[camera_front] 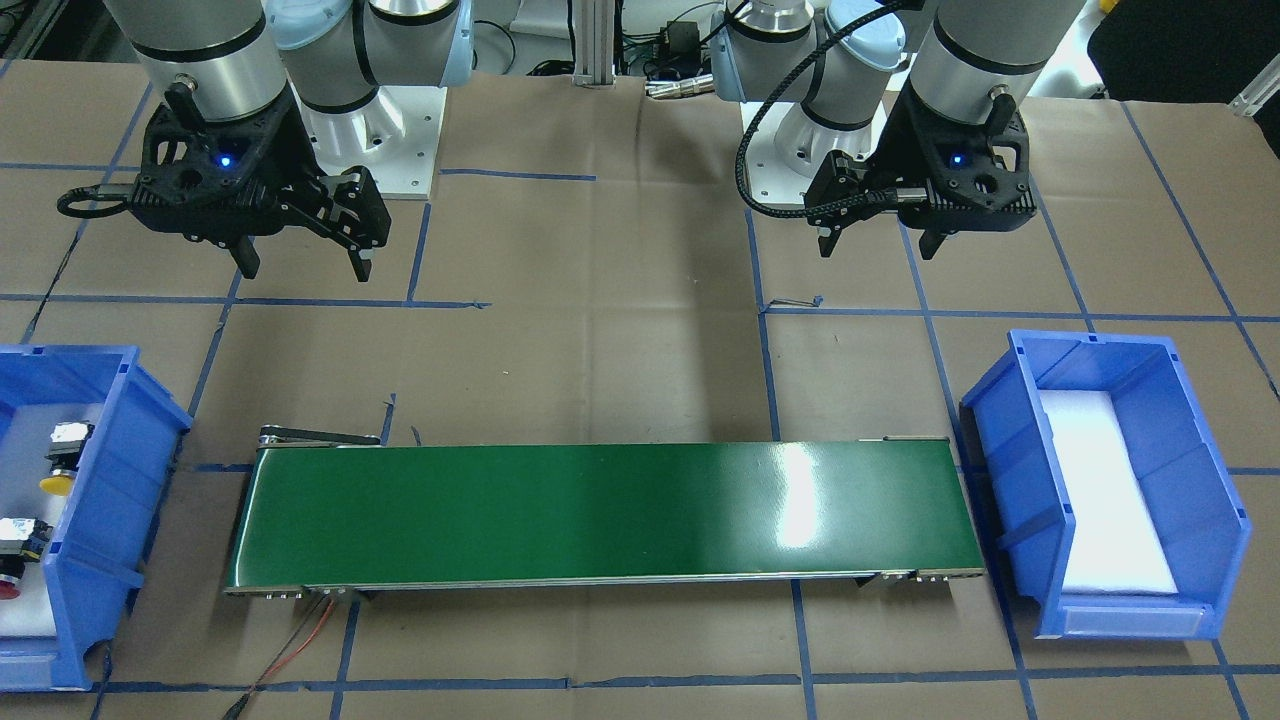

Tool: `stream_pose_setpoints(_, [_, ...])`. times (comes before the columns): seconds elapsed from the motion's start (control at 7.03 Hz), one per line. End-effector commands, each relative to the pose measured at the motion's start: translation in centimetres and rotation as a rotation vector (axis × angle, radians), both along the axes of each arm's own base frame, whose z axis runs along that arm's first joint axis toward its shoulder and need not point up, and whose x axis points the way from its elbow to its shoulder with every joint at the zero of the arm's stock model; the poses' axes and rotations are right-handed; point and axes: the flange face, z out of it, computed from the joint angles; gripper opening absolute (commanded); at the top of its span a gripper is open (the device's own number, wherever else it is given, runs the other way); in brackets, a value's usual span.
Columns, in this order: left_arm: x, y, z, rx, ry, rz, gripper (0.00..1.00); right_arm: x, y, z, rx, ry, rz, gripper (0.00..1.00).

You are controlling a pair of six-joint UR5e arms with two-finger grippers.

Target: Transport two buttons from left to right

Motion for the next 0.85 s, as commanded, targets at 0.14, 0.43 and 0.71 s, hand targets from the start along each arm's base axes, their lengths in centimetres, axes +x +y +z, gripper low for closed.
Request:
stream_pose_setpoints(0.14, [0.0, -0.02, -0.03, 0.001, 0.0, 0.001, 1.0, -0.36, 0.16, 0.54, -0.01, 0.002, -0.002, 1.0])
stream_pose_setpoints(0.43, [-0.02, 0.08, 0.11, -0.002, 0.001, -0.001, 1.0, -0.47, 0.12, 0.6, -0.01, -0.002, -0.005, 1.0])
stream_pose_setpoints(0.71, [-0.02, 0.03, 0.04, -0.001, 0.001, 0.001, 1.0, -0.43, -0.09, 0.32, -0.005, -0.005, -0.005, 1.0])
